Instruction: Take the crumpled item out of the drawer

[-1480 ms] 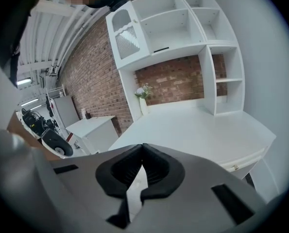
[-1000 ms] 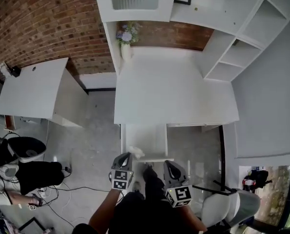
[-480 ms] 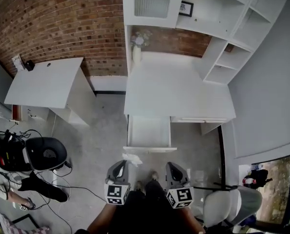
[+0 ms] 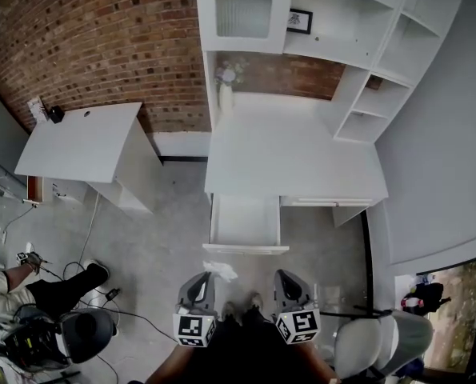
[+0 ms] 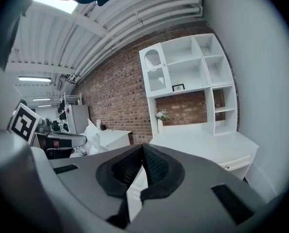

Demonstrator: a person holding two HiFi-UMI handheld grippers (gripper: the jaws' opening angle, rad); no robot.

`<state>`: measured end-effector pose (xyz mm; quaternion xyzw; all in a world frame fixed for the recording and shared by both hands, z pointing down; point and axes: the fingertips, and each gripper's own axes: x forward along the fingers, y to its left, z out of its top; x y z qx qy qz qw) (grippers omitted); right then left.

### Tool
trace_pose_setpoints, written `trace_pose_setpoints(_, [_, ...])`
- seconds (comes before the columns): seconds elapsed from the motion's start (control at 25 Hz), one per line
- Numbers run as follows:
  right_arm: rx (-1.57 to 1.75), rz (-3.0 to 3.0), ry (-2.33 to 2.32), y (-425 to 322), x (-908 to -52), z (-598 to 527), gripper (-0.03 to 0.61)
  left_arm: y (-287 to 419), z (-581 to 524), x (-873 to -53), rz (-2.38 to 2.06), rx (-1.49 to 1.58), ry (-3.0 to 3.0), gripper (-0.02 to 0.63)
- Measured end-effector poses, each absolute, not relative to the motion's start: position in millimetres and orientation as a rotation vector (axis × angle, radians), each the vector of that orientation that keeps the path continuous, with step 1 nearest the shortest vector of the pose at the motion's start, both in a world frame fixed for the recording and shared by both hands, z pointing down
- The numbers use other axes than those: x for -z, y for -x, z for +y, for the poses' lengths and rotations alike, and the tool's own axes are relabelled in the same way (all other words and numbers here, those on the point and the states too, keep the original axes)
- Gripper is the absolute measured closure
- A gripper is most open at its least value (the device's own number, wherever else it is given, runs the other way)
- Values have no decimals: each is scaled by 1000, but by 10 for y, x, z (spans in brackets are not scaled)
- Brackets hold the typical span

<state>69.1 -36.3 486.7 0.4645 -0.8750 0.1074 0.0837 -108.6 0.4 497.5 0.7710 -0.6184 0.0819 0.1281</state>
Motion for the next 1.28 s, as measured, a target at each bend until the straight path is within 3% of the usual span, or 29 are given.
trace_pose_setpoints(1.28, [-268,-2656,-1359,-688,-4778,-514,565,1189,-274,-4962,-1848,-155,-2195,584])
